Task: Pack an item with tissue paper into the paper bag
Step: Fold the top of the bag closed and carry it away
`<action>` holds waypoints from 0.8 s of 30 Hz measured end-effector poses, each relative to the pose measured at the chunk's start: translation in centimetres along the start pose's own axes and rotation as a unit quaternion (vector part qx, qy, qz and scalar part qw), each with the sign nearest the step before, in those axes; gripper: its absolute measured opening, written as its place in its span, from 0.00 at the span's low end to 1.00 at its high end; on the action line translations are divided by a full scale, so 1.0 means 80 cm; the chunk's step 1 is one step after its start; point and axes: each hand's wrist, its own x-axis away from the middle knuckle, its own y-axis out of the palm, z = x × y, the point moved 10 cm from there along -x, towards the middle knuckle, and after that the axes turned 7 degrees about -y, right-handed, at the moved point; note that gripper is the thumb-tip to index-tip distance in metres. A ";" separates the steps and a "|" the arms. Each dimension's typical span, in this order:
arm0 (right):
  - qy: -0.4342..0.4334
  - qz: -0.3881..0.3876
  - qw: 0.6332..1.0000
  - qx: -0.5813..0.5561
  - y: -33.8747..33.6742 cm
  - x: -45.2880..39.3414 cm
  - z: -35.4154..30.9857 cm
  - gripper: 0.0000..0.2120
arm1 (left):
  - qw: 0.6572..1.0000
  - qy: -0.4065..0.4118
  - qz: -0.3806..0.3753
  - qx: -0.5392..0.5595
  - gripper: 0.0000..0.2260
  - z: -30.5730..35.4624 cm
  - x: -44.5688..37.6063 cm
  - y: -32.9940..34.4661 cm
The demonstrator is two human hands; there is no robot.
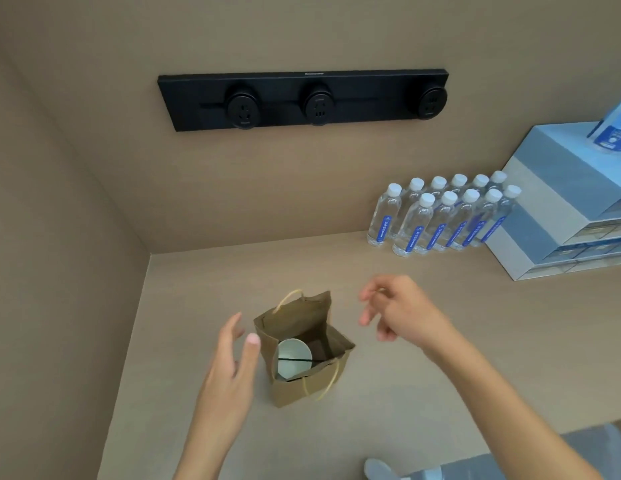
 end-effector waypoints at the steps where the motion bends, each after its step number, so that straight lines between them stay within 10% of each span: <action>1: 0.044 0.016 0.998 -0.028 0.003 0.006 0.026 0.13 | 1.000 -0.018 0.008 -0.007 0.17 -0.007 -0.002 -0.004; 7: 0.175 -0.059 0.941 -0.283 0.095 0.004 0.067 0.17 | 0.968 -0.155 -0.104 0.170 0.17 -0.030 -0.006 0.035; 16: 0.167 -0.018 0.941 -0.295 0.117 -0.010 0.085 0.04 | 0.947 -0.206 -0.052 0.240 0.10 -0.044 -0.017 0.050; 24: 0.174 -0.012 0.894 -0.412 0.119 -0.003 0.101 0.13 | 0.944 -0.218 -0.020 0.245 0.16 -0.051 -0.019 0.063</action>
